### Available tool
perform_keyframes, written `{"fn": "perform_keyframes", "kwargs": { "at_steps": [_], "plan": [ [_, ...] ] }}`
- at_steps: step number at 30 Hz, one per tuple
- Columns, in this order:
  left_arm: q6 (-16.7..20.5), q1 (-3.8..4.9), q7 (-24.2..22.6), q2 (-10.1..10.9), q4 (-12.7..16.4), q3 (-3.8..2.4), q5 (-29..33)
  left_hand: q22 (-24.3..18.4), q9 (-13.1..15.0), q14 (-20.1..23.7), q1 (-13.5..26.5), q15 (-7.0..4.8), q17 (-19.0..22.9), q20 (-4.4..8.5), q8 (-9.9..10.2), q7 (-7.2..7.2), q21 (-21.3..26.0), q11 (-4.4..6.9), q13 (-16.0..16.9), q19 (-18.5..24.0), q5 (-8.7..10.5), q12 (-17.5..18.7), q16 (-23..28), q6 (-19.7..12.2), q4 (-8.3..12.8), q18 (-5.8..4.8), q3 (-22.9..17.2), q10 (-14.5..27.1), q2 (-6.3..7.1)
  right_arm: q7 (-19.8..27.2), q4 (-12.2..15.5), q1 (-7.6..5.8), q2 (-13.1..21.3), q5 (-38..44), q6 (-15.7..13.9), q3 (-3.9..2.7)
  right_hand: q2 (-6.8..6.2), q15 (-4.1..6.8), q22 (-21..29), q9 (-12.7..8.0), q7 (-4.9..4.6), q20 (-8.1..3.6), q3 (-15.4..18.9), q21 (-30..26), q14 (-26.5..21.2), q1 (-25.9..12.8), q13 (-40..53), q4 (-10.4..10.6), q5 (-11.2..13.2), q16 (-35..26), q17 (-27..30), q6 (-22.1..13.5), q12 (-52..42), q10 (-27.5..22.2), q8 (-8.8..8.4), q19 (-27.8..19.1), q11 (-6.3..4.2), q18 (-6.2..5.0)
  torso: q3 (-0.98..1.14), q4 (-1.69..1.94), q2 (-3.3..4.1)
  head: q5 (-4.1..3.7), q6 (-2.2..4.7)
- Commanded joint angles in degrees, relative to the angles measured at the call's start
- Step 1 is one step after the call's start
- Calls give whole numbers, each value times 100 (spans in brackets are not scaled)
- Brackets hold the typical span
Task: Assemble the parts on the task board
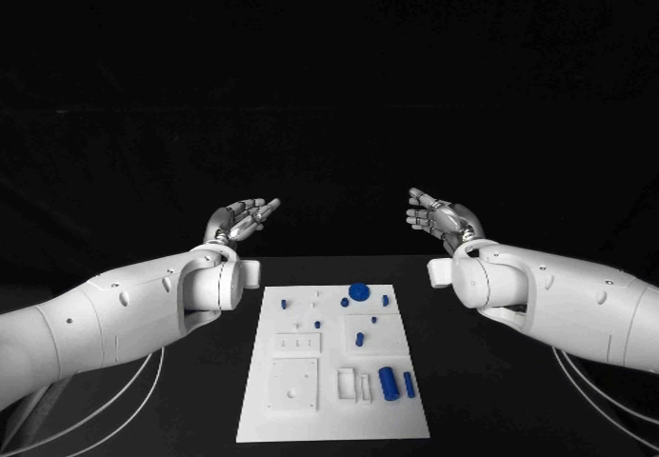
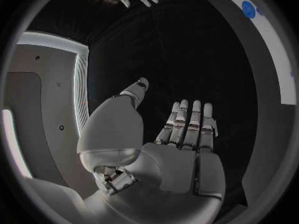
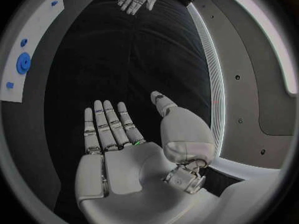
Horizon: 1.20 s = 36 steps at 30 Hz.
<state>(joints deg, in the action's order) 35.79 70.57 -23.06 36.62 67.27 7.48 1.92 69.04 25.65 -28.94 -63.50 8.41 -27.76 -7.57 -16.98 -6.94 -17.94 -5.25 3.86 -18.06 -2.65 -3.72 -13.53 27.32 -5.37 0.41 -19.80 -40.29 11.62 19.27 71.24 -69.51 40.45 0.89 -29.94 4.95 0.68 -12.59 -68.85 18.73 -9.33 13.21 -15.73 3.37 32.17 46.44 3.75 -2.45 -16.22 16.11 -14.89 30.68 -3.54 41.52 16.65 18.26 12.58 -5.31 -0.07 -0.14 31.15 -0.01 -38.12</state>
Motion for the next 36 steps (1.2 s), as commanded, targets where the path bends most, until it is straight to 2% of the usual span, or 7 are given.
{"fn": "perform_keyframes", "kwargs": {
  "at_steps": [1, 12, 14, 27, 31, 33, 36],
  "plan": [
    [-763, 166, 442, -136, -370, 85, 175, 244, 90, -127, -241, 27, -98, -19, -79, -9, -68, -20, 20, -95, -32, -26, -79, 118, -15, -41, -86, -158, 29, -784, -381, -175, -86, 267, 1368, 72, 10, -36, -237, 67, -313, 22, -84, 41, 143, 233, 19, -24, -72, 80, -60, 130, -37, 168, 87, 105, 44, -139, 0, -1, 0, 2, -2],
    [-1017, 362, 609, -289, -795, 220, 231, 272, 129, -354, -306, 23, -156, 42, -150, -80, -112, -89, 48, -268, -32, -87, -217, 224, -33, -26, -24, -313, -65, -1252, -978, -471, -220, 372, 2116, 223, -220, -114, -247, 127, -372, 7, -323, 80, 516, 1143, 56, -927, 295, 266, -180, 410, -137, 620, 255, 480, 117, -255, 0, -1, 0, 2, -2],
    [-1267, 360, 612, -219, -807, 226, 231, 267, 157, -557, -354, 33, -190, 106, -222, -161, -153, -162, 80, -455, -34, -168, -322, 371, -7, 11, 55, -513, -142, -1140, -1094, -435, -293, 2356, 1625, 224, -304, -111, -232, 149, -372, 23, -579, 105, 729, 1340, 70, -1130, 323, 356, -218, 597, -202, 848, 334, 689, 70, -318, -7, -2, -1, 81, 40],
    [-1286, 371, 483, 123, -296, 224, 26, 172, 37, -2436, -937, -219, -389, 670, -482, -331, -595, -197, 227, -2243, -279, -649, -1020, 1728, 767, 275, 433, -2318, -709, -1120, -1188, -332, -504, 5229, 1216, 220, -648, 557, -21, 274, -137, 49, -2010, 379, 2293, 1689, 135, -1407, 586, 996, -661, 1658, -436, 2115, 660, 2263, -370, -920, -8, 6, 205, 122, 166],
    [-1301, 371, 425, 221, -9, 224, 4, 294, -42, -2879, -943, -367, -592, 829, -420, -278, -830, -123, 268, -2603, -300, -620, -1224, 1934, 1052, 311, 425, -2609, -783, -1114, -1229, -276, -599, 6149, 1124, 219, -732, 1046, 22, 365, -72, -287, -2210, 834, 3290, 1687, 149, -1404, 625, 1484, -1172, 1835, -372, 2370, 673, 3464, -461, -969, -1, 41, 304, 105, 223],
    [-1323, 371, 414, 284, 125, 223, 0, 300, -65, -2889, -923, -373, -620, 843, -392, -275, -835, -121, 268, -2610, -304, -581, -1216, 1962, 1136, 296, 406, -2634, -799, -1116, -1234, -263, -630, 6413, 1103, 218, -741, 1085, 47, 383, -64, -344, -2234, 871, 3392, 1692, 148, -1422, 620, 1527, -1267, 1848, -349, 2399, 667, 3591, -475, -969, 0, 56, 344, 96, 250],
    [-1335, 371, 418, 413, 389, 223, -55, 332, -100, -2998, -852, -419, -699, 889, -347, -271, -894, -119, 271, -2702, -304, -515, -1263, 2012, 1275, 293, 366, -2683, -822, -1166, -1226, -245, -688, 7007, 1072, 218, -781, 1284, -282, 418, -35, -864, -2104, 1695, 4586, 1814, 164, -1428, 578, 2522, -1821, 1938, -345, 2507, 683, 4926, -663, -969, 0, 70, 408, 94, 282]
  ]
}}
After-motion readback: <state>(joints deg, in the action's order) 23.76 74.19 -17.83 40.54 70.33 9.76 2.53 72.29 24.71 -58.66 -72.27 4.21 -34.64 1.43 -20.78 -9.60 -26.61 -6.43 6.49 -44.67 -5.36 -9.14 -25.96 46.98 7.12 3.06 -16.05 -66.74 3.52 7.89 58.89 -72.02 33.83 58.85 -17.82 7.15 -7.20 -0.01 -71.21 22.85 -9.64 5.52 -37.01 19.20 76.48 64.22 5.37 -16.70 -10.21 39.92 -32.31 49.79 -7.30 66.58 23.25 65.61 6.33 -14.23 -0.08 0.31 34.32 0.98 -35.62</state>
